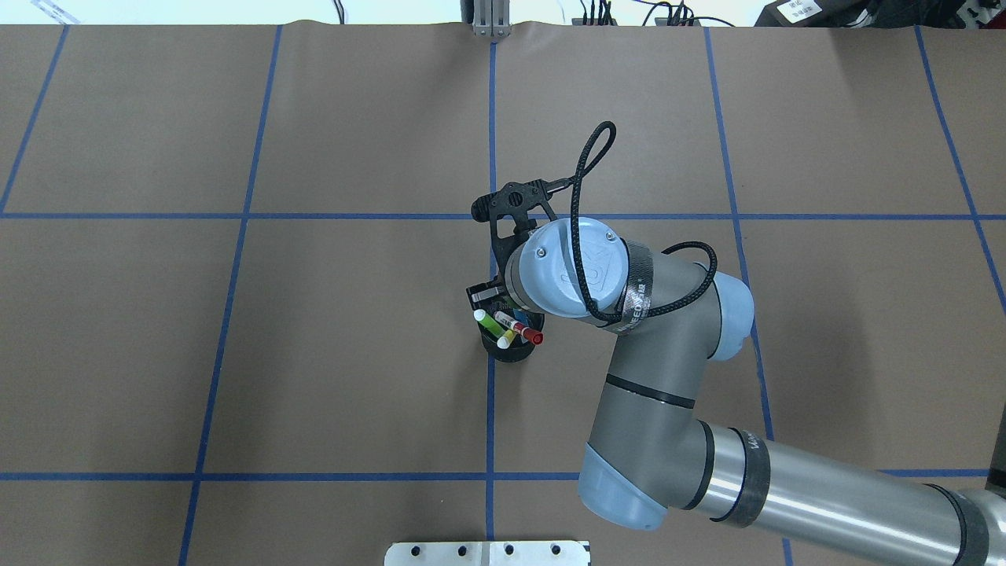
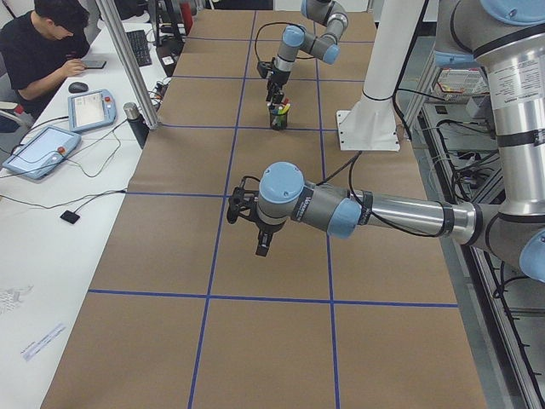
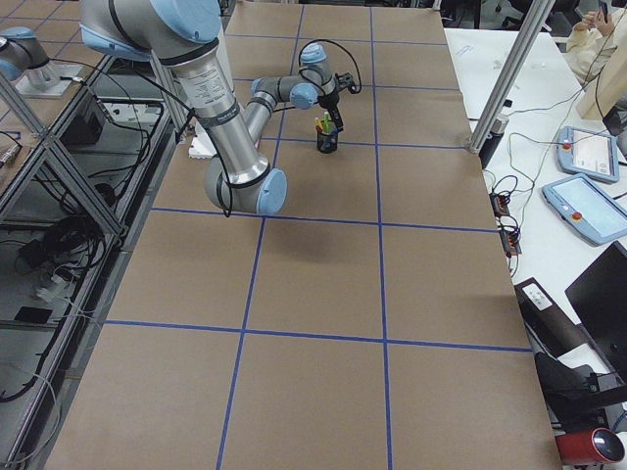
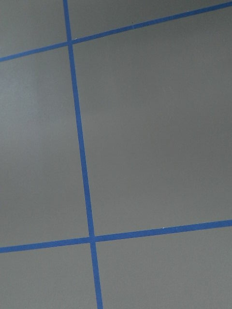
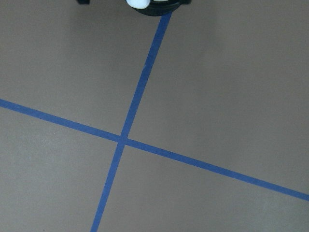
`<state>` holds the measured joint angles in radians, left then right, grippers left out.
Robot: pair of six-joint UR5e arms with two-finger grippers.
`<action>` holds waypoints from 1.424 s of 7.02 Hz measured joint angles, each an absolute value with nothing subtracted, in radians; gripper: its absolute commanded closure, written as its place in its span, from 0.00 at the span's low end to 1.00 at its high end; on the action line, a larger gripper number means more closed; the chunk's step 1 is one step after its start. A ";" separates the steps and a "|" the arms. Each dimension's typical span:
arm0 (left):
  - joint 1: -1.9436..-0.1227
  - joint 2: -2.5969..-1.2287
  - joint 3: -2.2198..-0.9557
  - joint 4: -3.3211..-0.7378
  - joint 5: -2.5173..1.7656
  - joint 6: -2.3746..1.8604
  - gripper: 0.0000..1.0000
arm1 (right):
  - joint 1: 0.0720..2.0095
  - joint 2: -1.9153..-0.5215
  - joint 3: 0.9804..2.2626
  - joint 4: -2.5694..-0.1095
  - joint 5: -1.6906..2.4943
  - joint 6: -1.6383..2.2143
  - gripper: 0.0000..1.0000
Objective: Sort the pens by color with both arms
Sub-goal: 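Lower the right gripper and grasp the blue marker in the cup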
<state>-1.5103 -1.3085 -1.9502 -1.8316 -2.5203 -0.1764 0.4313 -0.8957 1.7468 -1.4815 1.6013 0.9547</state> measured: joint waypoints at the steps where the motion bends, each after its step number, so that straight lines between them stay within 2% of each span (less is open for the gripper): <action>1: -1.511 -1.308 -1.951 -1.832 -2.520 -0.176 0.00 | 0.431 -0.896 1.746 -1.482 1.602 0.954 0.50; 5: -1.511 -1.307 -1.952 -1.832 -2.520 -0.176 0.00 | 0.432 -0.888 1.733 -1.479 1.601 0.955 0.56; 6: -1.511 -1.307 -1.952 -1.832 -2.520 -0.176 0.00 | 0.432 -0.887 1.728 -1.478 1.601 0.956 0.61; 8: -1.511 -1.307 -1.953 -1.832 -2.520 -0.176 0.00 | 0.433 -0.887 1.725 -1.477 1.600 0.956 0.82; 10: -1.511 -1.307 -1.953 -1.832 -2.520 -0.176 0.00 | 0.432 -0.886 1.724 -1.478 1.600 0.957 0.92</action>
<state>-1.5109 -1.3072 -1.9527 -1.8316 -2.5204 -0.1764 0.4323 -0.8864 1.7243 -1.4780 1.5998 0.9566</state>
